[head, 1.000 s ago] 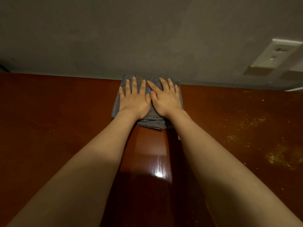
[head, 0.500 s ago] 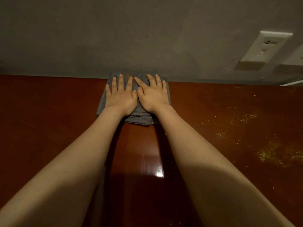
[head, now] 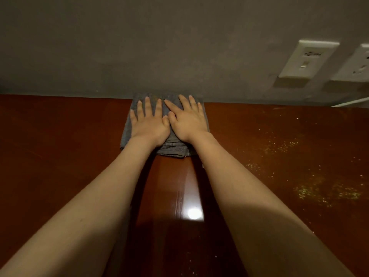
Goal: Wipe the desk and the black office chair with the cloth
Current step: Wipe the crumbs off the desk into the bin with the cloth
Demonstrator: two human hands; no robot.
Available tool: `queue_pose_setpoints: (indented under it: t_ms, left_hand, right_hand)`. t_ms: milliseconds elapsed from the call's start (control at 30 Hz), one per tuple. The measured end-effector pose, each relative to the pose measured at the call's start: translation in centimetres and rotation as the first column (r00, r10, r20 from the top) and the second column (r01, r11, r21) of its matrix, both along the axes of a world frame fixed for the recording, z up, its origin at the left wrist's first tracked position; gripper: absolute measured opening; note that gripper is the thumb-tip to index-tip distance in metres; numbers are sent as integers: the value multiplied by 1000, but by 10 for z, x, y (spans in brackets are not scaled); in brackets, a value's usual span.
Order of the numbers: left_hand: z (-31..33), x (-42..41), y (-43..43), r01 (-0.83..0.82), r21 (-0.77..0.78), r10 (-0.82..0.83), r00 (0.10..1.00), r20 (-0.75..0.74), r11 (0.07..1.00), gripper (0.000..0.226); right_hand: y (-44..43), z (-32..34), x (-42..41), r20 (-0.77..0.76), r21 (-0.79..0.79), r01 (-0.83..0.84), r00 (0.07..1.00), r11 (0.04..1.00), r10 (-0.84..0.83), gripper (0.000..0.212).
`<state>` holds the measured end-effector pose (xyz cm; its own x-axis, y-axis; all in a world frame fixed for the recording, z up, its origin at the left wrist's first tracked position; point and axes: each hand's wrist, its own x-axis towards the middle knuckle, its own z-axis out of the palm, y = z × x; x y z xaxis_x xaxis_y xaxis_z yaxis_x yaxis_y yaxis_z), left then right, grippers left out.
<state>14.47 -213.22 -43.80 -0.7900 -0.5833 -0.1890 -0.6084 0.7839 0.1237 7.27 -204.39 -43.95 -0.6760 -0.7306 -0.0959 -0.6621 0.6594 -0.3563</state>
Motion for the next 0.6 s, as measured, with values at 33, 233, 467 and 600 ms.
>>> queue_pose_setpoints:
  t_ms: [33, 233, 467, 600]
  left_hand:
    - [0, -2, 5, 4, 1, -4, 1000, -3, 1000, 56]
    - [-1, -6, 32, 39, 8, -38, 999, -26, 999, 56]
    - [-1, 3, 43, 81, 26, -81, 997, -17, 996, 55]
    - [-2, 18, 53, 104, 28, -103, 994, -33, 994, 55]
  right_hand:
    - [5, 0, -1, -1, 1, 7, 1000, 1000, -7, 47]
    - [34, -1, -4, 3, 7, 56, 998, 998, -56, 47]
    - [48, 0, 13, 21, 21, 115, 993, 993, -115, 48]
    - [58, 0, 29, 29, 17, 140, 990, 990, -140, 48]
